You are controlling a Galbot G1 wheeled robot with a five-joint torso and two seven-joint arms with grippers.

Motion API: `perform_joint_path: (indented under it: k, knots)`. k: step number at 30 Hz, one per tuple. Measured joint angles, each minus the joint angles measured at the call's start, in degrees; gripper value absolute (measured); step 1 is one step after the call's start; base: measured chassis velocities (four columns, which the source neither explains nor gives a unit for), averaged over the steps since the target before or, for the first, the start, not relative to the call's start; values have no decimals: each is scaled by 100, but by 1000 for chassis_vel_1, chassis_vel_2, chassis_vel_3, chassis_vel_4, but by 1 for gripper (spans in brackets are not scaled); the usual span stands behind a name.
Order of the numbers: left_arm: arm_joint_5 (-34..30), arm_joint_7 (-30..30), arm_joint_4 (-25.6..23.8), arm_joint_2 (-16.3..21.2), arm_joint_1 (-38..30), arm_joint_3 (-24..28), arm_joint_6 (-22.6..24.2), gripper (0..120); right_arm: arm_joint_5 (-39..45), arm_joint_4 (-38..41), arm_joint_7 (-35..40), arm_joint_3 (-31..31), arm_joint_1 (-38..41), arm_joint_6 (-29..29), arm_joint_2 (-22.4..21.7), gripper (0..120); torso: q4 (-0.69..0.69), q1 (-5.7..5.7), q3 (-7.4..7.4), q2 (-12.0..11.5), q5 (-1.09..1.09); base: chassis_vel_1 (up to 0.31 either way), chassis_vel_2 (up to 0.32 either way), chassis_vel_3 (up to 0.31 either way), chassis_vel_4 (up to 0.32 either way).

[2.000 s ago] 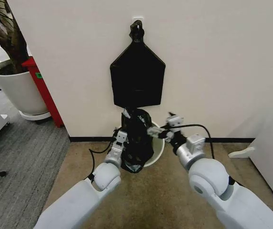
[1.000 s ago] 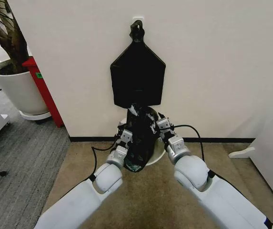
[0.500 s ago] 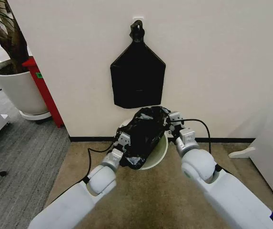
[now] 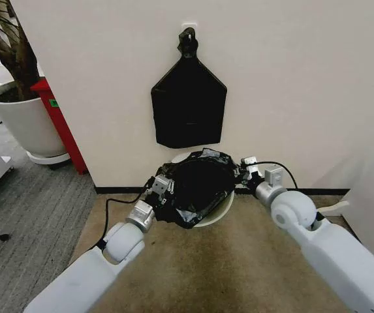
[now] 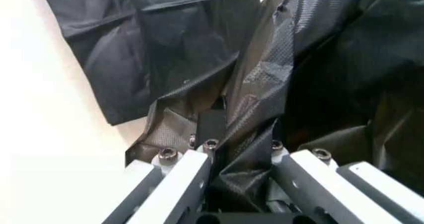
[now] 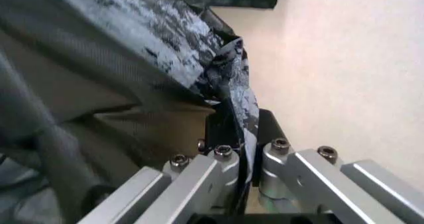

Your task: Place the garbage bag over the trash bin.

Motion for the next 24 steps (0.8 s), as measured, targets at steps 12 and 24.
perform_joint_path:
  k: [12,24]
  knots:
    - [-1380,55,143,-152,-6,-168,-220,1,546,-816,-2341,418,-198,610,-183,0,0,0,0,0,-1,0,0,0,0]
    - [-3462,-259,90,-322,-33,-247,-40,1,377,-1346,-3291,595,-385,1578,-70,0,0,0,0,0,-1,0,0,0,0]
